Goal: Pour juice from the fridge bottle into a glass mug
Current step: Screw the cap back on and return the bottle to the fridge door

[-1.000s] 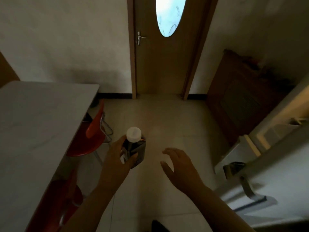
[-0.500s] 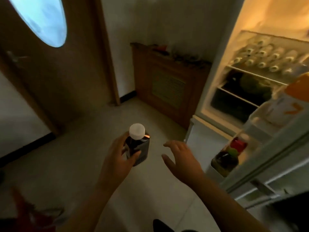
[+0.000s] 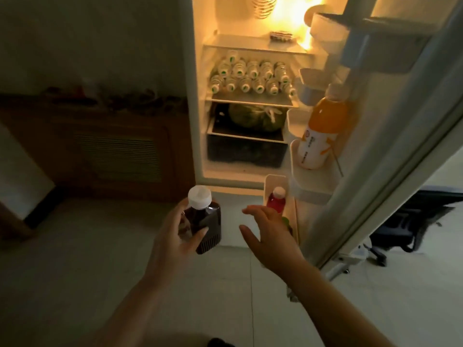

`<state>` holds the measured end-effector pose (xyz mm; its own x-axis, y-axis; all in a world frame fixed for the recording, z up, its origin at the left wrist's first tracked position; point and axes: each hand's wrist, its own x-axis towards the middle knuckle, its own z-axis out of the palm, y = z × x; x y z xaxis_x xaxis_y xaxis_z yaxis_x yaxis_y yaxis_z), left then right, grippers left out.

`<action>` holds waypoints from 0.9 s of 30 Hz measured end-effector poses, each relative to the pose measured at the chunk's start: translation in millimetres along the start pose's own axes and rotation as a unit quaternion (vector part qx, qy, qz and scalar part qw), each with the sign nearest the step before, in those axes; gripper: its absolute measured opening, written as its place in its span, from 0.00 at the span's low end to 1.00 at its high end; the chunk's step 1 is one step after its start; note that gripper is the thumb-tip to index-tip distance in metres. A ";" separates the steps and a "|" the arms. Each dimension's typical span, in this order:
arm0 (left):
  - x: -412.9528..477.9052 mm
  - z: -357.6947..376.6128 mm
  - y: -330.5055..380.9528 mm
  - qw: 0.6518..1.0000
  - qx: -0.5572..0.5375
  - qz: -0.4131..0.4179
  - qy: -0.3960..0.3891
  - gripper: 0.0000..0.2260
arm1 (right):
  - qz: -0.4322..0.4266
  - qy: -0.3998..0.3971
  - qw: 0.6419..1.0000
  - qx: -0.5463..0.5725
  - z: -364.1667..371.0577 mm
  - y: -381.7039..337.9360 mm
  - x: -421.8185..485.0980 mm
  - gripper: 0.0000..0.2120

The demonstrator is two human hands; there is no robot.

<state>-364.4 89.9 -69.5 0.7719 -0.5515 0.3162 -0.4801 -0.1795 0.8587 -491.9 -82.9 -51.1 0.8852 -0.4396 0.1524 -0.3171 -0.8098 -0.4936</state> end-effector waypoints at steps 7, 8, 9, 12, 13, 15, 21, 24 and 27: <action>114.1 29.3 -16.3 0.993 -0.066 0.038 -0.093 0.31 | 0.091 0.056 0.994 0.000 15.2 14.7 61.8 0.19; 127.8 31.9 -18.7 0.991 -0.079 0.041 -0.104 0.32 | 0.100 0.066 0.993 -0.009 15.3 16.6 68.0 0.19; 140.6 33.8 -20.8 0.988 -0.089 0.043 -0.115 0.32 | 0.109 0.076 0.991 -0.013 15.3 17.0 73.6 0.19; 176.9 40.4 -22.4 0.979 -0.108 0.067 -0.158 0.32 | 0.145 0.107 0.983 -0.020 17.1 18.6 88.3 0.20; 189.5 42.9 -21.9 0.975 -0.109 0.089 -0.173 0.32 | 0.162 0.116 0.980 -0.023 17.8 17.9 92.9 0.20; 214.9 48.6 -21.3 0.963 -0.112 0.134 -0.204 0.32 | 0.197 0.138 0.970 -0.025 20.0 13.4 101.0 0.20; 283.9 60.0 -14.6 0.897 -0.132 0.239 -0.348 0.34 | 0.308 0.229 0.921 -0.071 17.5 -39.0 119.3 0.14; 304.4 60.7 -1.3 0.843 -0.177 0.272 -0.429 0.35 | 0.344 0.279 0.889 -0.118 5.9 -79.2 116.3 0.09; 307.2 61.4 20.3 0.798 -0.226 0.295 -0.474 0.34 | 0.404 0.318 0.854 -0.077 3.5 -108.3 101.5 0.13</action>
<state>-162.6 -133.2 20.4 -0.2989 -0.8383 0.4560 -0.2788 0.5337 0.7984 -366.5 -38.4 14.9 0.0085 -0.9618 0.2736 -0.8210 -0.1629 -0.5472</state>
